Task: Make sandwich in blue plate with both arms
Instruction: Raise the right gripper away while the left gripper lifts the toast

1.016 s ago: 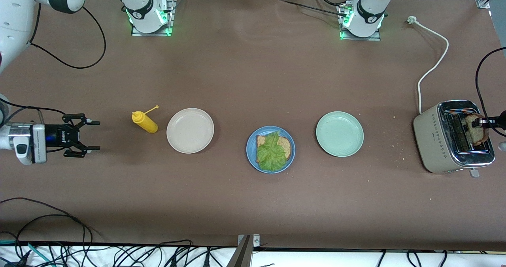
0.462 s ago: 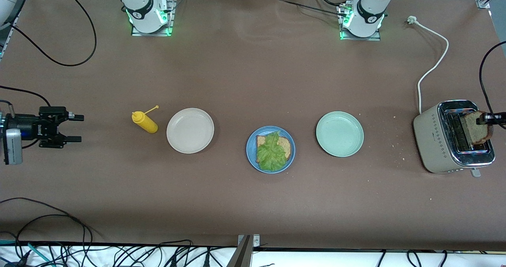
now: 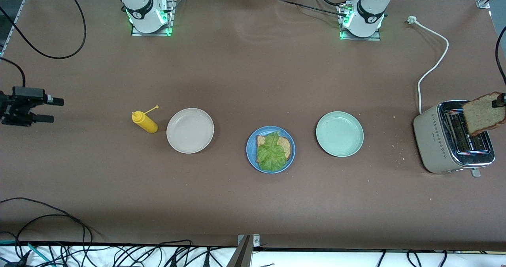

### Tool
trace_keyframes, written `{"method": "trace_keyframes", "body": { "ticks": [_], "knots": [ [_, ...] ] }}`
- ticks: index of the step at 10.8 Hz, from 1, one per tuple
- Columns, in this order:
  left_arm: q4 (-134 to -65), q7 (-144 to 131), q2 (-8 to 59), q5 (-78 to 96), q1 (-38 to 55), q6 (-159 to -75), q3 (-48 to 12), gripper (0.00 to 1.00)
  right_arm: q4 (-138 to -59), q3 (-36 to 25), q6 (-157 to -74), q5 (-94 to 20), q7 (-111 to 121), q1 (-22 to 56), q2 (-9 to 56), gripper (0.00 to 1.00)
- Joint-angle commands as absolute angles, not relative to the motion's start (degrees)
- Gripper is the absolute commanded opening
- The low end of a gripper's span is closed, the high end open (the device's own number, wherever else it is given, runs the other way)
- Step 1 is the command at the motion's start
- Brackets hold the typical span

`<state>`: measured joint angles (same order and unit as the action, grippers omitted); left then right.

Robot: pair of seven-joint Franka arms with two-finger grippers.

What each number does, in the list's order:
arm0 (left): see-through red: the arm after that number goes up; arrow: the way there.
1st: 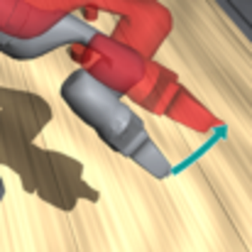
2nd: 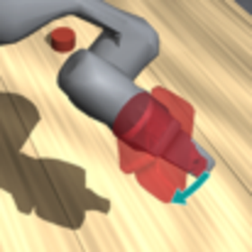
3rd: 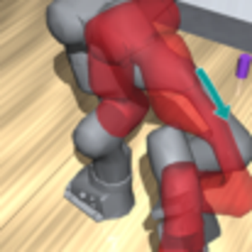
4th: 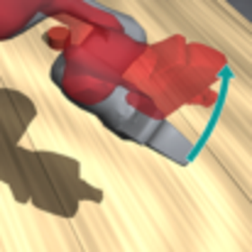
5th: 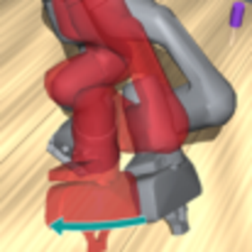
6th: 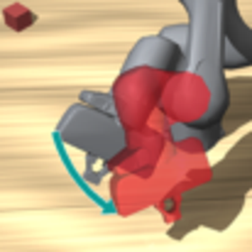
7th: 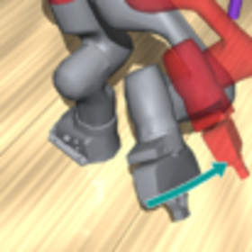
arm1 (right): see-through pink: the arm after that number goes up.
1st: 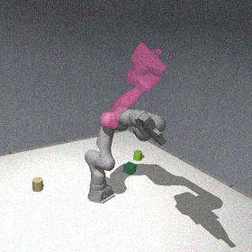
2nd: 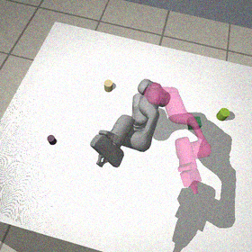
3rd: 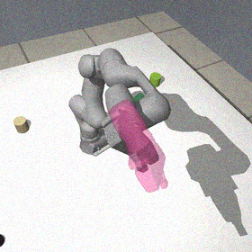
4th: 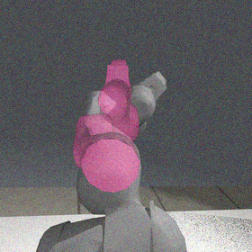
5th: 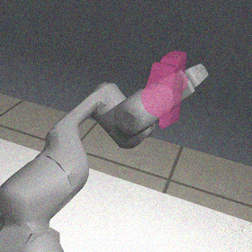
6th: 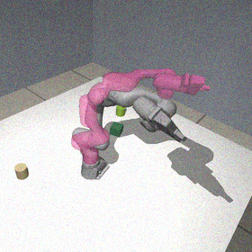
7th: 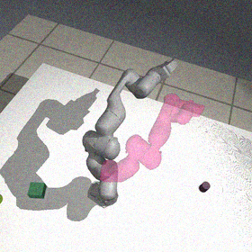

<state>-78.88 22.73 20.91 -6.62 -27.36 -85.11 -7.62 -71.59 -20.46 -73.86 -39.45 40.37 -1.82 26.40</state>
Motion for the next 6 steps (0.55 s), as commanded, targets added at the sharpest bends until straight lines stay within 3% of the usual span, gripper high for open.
{"method": "trace_keyframes", "body": {
  "ticks": [1,3,6],
  "knots": [
    [-73.05,23.99,20.22,-5.71,-27.42,-77.63,-8.35,0.00,-76.01,-12.16,-74.53,-23.96,24.91,-1.32,14.97,1.00],
    [-72.16,23.99,20.13,-5.36,-27.33,-76.20,-9.48,0.00,-83.01,-8.02,-78.37,-15.77,17.35,-1.32,8.91,1.00],
    [-72.16,22.59,20.56,-5.28,-25.59,-76.20,-11.86,0.00,-100.67,-3.08,-91.46,-4.24,8.75,-1.32,-1.73,1.00]
  ]
}}
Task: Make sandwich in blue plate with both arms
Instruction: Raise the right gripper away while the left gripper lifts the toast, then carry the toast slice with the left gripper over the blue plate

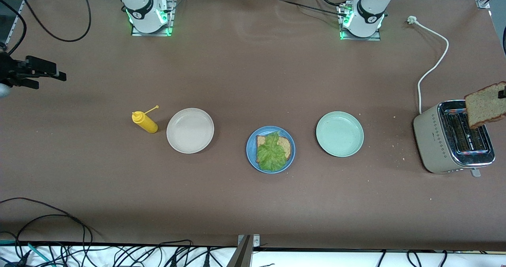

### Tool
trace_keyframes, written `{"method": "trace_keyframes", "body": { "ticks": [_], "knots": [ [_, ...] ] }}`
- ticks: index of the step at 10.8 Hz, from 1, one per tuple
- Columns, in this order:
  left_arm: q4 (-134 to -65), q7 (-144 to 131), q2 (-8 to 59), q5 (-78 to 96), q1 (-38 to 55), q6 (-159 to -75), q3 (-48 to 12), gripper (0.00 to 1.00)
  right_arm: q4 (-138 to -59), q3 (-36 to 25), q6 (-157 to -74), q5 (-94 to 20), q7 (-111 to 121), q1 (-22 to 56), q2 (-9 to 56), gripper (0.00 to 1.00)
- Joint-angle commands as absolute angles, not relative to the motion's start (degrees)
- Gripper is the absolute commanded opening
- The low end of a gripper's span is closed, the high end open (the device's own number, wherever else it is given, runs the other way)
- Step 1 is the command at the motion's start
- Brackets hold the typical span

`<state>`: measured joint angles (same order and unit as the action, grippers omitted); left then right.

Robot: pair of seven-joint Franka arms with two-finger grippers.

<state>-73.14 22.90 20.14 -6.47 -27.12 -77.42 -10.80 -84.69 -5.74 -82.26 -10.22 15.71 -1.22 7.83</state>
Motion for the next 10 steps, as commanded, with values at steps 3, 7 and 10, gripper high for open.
{"method": "trace_keyframes", "body": {
  "ticks": [3,7,10],
  "knots": [
    [-72.60,18.81,20.65,-5.10,-20.15,-76.20,-11.87,0.00,-102.22,-1.06,-93.35,2.62,0.10,-1.23,-2.19,1.00],
    [-75.84,11.71,23.11,3.22,-10.40,-76.29,-11.42,0.00,-98.79,-0.96,-90.79,1.24,0.08,-1.58,-3.78,1.00],
    [-76.73,2.06,25.74,14.02,-4.76,-76.90,-11.34,0.00,-96.33,-1.14,-91.92,-0.86,-0.70,-0.97,-2.20,1.00]
  ]
}}
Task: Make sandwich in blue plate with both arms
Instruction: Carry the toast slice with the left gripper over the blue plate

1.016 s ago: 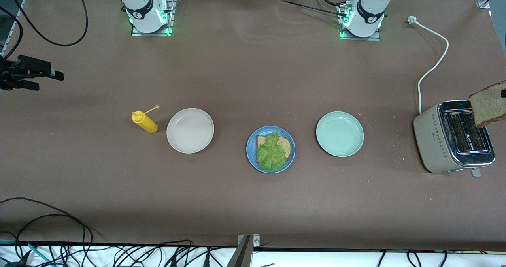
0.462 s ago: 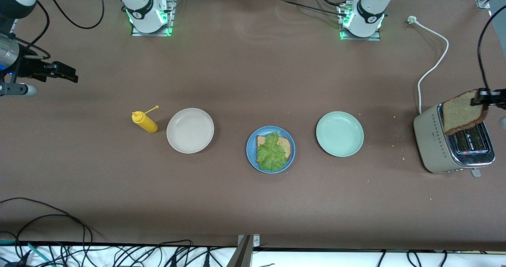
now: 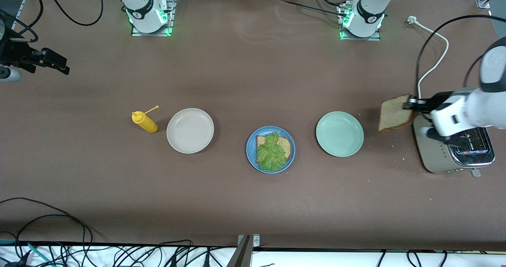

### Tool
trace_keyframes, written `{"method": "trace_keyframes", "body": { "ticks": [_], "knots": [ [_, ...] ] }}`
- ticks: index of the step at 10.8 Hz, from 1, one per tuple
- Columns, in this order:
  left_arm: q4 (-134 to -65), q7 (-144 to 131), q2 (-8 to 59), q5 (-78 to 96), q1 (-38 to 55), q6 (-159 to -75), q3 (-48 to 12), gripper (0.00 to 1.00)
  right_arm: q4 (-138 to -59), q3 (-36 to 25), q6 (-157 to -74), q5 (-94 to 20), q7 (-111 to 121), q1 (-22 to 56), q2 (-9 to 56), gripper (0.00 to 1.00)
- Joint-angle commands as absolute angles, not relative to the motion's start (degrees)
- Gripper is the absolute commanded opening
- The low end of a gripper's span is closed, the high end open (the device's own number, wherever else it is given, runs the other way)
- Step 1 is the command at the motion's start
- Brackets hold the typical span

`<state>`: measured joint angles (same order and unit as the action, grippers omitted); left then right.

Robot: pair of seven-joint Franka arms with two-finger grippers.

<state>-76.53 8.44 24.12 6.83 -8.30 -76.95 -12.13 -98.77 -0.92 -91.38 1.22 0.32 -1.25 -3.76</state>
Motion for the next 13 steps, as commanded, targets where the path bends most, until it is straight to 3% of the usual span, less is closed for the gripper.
{"method": "trace_keyframes", "body": {
  "ticks": [1,3,7,10,13],
  "knots": [
    [-76.73,0.37,27.32,18.15,-3.09,-77.17,-11.34,0.00,-96.24,-3.14,-92.72,-2.18,-0.70,-0.53,-1.94,1.00],
    [-76.73,0.35,31.18,27.29,-0.80,-80.05,-11.34,0.00,-95.89,-8.07,-92.72,-2.38,0.08,4.46,-1.93,1.00],
    [-76.38,0.52,39.27,45.32,6.57,-90.58,-11.08,0.00,-93.78,-3.97,-92.55,-2.02,0.26,1.16,-0.53,1.00],
    [-75.94,0.70,42.35,46.23,10.80,-104.02,-11.07,0.00,-93.69,-2.72,-92.37,-2.11,0.44,0.35,-0.35,1.00],
    [-75.41,0.88,45.08,46.32,11.95,-111.86,-11.16,0.00,-93.60,-2.37,-91.93,-2.11,-0.17,0.70,-0.61,1.00]
  ]
}}
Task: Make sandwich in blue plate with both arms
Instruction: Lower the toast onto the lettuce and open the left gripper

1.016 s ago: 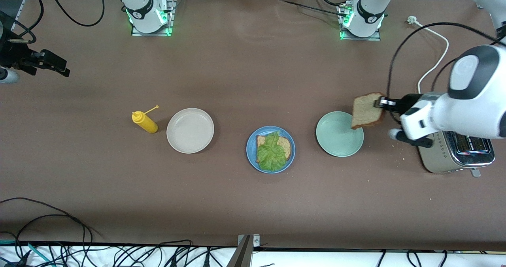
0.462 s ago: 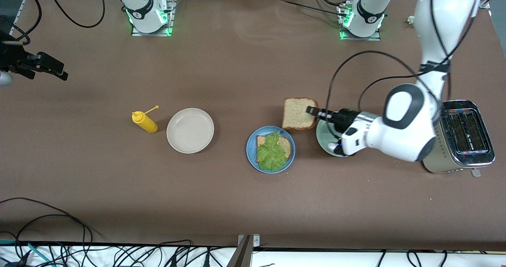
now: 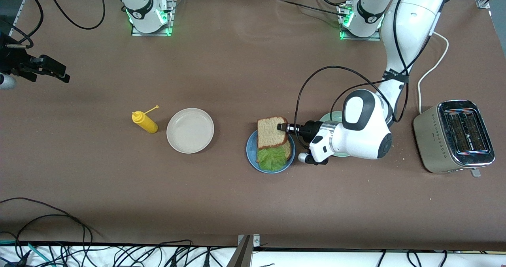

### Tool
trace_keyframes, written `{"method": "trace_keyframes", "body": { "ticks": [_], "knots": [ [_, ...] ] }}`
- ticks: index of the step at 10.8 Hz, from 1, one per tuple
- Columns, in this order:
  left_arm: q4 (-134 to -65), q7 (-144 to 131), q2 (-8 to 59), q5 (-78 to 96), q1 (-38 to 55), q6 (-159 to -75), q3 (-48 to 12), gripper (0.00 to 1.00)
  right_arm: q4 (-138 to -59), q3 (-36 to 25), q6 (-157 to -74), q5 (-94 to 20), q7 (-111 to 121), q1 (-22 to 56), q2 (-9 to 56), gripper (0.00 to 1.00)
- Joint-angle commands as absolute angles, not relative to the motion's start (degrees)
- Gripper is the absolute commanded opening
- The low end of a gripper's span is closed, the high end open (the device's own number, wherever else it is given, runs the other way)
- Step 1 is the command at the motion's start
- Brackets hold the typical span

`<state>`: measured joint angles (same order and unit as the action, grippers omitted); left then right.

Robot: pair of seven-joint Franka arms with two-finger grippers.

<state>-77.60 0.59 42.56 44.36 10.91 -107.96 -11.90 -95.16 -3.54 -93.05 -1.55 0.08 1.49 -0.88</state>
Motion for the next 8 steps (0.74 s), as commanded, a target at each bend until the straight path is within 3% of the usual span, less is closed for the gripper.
{"method": "trace_keyframes", "body": {
  "ticks": [1,6,8],
  "knots": [
    [-75.41,0.88,46.13,46.32,13.08,-115.71,-11.16,0.00,-93.60,-2.46,-91.93,-2.11,0.09,0.70,-0.62,1.00],
    [-75.85,9.38,49.04,46.14,13.63,-119.18,-11.08,0.00,-93.34,-2.73,-93.34,-3.77,0.17,0.61,-0.79,1.00],
    [-76.29,10.37,49.22,45.79,13.27,-119.18,-8.19,0.30,-92.90,-2.20,-93.17,-3.16,0.17,0.88,-0.88,1.00]
  ]
}}
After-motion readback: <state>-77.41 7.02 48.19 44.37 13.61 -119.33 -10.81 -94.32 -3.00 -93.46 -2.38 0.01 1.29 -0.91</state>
